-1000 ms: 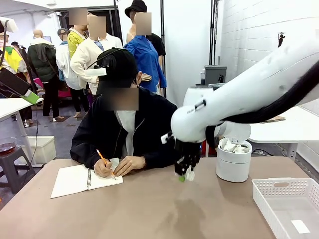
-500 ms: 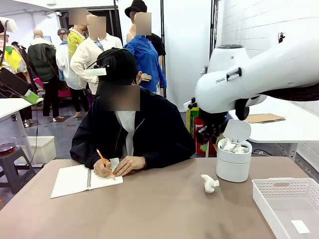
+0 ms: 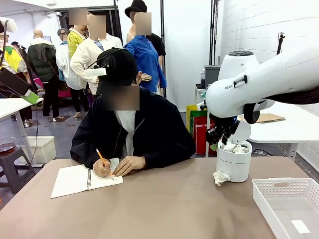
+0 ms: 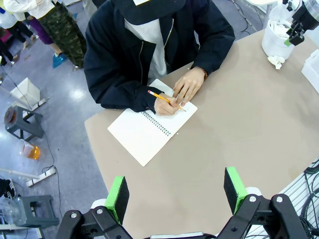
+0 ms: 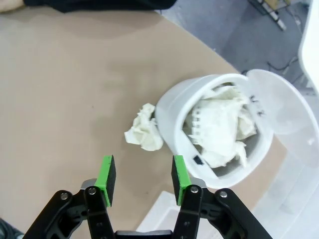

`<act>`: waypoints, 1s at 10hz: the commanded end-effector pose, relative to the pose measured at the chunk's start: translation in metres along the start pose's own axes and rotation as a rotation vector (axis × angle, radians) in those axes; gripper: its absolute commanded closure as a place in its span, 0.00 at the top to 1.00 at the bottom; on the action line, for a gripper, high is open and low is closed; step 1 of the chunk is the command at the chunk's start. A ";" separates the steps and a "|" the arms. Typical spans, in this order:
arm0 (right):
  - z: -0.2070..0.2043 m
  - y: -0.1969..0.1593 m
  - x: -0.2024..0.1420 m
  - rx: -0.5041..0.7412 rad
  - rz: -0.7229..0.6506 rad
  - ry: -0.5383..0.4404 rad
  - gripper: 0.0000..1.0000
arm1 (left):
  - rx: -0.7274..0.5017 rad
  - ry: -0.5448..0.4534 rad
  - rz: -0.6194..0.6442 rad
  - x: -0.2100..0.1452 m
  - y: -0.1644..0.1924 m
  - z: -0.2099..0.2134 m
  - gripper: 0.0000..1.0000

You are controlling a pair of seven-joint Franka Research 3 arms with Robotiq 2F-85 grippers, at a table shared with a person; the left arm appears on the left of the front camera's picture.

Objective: Sort the paper based on its condition.
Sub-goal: If a person hands you a paper, place it in the Organizing basket , and if it's crumpled, put it in the Trash can.

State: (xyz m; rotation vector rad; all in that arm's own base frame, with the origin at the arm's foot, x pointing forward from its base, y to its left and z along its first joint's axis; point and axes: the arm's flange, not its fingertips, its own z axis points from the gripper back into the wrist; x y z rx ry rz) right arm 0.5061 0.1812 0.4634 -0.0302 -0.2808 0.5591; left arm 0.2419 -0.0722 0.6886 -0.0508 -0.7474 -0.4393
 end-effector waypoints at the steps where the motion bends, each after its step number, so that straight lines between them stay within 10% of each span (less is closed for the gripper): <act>1: -0.005 0.016 -0.004 0.052 0.020 -0.008 0.58 | 0.010 0.002 0.001 0.000 0.001 0.000 1.00; 7: -0.062 0.080 -0.030 -0.230 -0.454 -0.122 0.58 | 0.010 0.002 0.001 0.000 0.001 0.000 1.00; 10: -0.075 0.061 -0.040 -0.276 -0.449 -0.070 0.58 | 0.010 0.002 0.001 0.000 0.001 0.000 1.00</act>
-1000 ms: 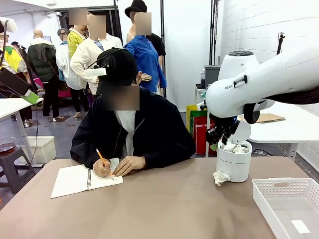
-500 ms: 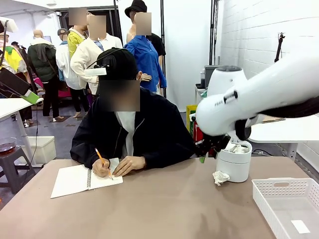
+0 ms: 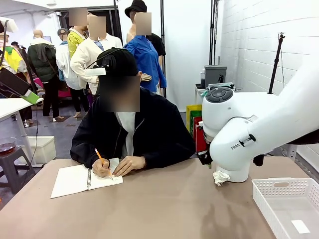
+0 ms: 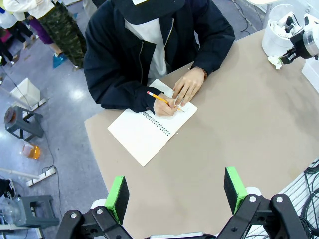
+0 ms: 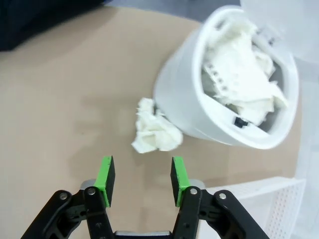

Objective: Sort the paper based on its condition.
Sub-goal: If a person hands you a paper, place it in the Organizing basket , and if it's crumpled, put it in the Trash can.

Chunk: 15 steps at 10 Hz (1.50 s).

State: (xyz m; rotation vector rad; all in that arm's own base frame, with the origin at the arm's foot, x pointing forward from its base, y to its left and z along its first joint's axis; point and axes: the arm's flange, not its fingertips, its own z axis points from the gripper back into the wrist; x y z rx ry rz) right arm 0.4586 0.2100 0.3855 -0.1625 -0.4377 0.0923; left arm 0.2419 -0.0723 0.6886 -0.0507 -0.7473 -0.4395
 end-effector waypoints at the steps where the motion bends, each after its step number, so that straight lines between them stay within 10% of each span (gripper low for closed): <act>1: -0.018 0.003 -0.001 -0.026 -0.021 0.038 0.58 | 0.010 0.002 0.001 0.000 0.001 0.000 1.00; 10: -0.054 -0.002 0.003 0.008 -0.054 0.068 0.58 | 0.010 0.002 0.001 0.000 0.001 0.000 1.00; 13: -0.063 0.000 0.002 0.001 -0.046 0.096 1.00 | 0.010 0.002 0.001 0.000 0.001 0.000 1.00; 15: -0.072 0.000 0.005 -0.015 -0.053 0.092 1.00 | 0.010 0.002 0.001 0.000 0.001 0.000 1.00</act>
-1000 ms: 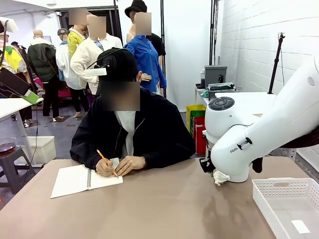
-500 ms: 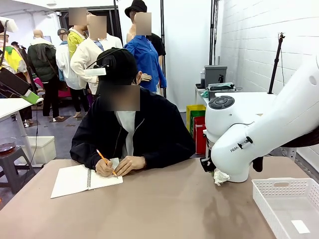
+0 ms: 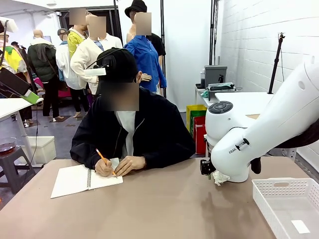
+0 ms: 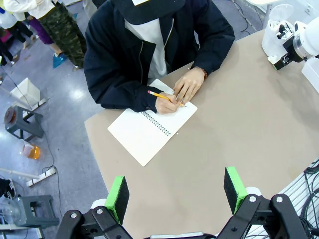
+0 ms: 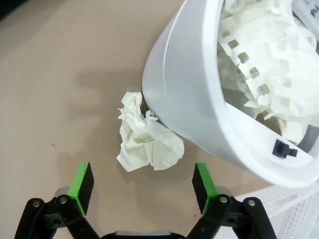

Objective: Sort the paper based on its condition.
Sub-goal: If a person hands you a paper, place it in the Organizing basket , and if it's crumpled, put it in the Trash can.

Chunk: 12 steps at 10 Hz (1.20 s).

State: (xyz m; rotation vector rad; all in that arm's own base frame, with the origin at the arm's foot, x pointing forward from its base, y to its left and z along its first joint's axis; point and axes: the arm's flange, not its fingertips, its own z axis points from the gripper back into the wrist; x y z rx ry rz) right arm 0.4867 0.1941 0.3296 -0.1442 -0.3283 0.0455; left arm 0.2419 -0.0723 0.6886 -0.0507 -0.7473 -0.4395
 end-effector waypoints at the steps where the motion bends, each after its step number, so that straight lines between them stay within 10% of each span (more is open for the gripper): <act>1: -0.012 0.007 0.005 -0.047 -0.023 -0.026 1.00 | 0.010 0.002 0.001 0.000 0.001 0.000 1.00; 10: -0.050 0.010 0.009 -0.002 -0.091 -0.025 1.00 | 0.010 0.002 0.001 0.000 0.001 0.000 1.00; 12: -0.050 0.009 0.010 0.015 -0.067 -0.018 0.85 | 0.010 0.002 0.001 0.000 0.001 0.000 1.00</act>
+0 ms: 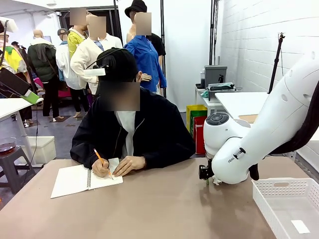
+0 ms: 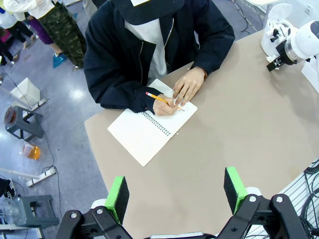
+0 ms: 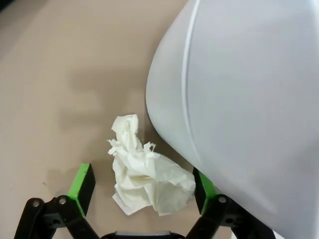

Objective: Sort the paper based on its condition.
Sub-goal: If a person hands you a paper, place it in the Organizing basket , and if it's crumpled, put it in the Trash can.

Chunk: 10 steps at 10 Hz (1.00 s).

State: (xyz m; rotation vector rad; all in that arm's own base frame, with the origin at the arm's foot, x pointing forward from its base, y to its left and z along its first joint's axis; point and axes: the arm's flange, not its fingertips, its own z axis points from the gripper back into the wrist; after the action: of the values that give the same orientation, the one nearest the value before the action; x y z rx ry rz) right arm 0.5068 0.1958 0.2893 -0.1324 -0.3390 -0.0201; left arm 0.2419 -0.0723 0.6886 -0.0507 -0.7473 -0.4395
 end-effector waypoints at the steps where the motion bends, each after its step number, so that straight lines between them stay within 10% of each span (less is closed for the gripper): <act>1: -0.005 0.001 0.004 0.016 -0.003 -0.014 0.68 | 0.010 0.002 0.001 0.000 0.001 0.000 1.00; 5: 0.006 -0.001 0.000 -0.006 0.020 -0.018 0.00 | 0.010 0.002 0.001 0.000 0.001 0.000 1.00; 10: 0.134 0.012 -0.031 0.090 0.198 0.030 0.00 | 0.010 0.002 0.001 0.000 0.001 0.000 1.00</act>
State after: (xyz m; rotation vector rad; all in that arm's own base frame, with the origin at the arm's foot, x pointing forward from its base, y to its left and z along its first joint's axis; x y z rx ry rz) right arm 0.4446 0.2350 0.3709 -0.0794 -0.3387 0.1531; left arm 0.2419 -0.0723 0.6886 -0.0506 -0.7472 -0.4395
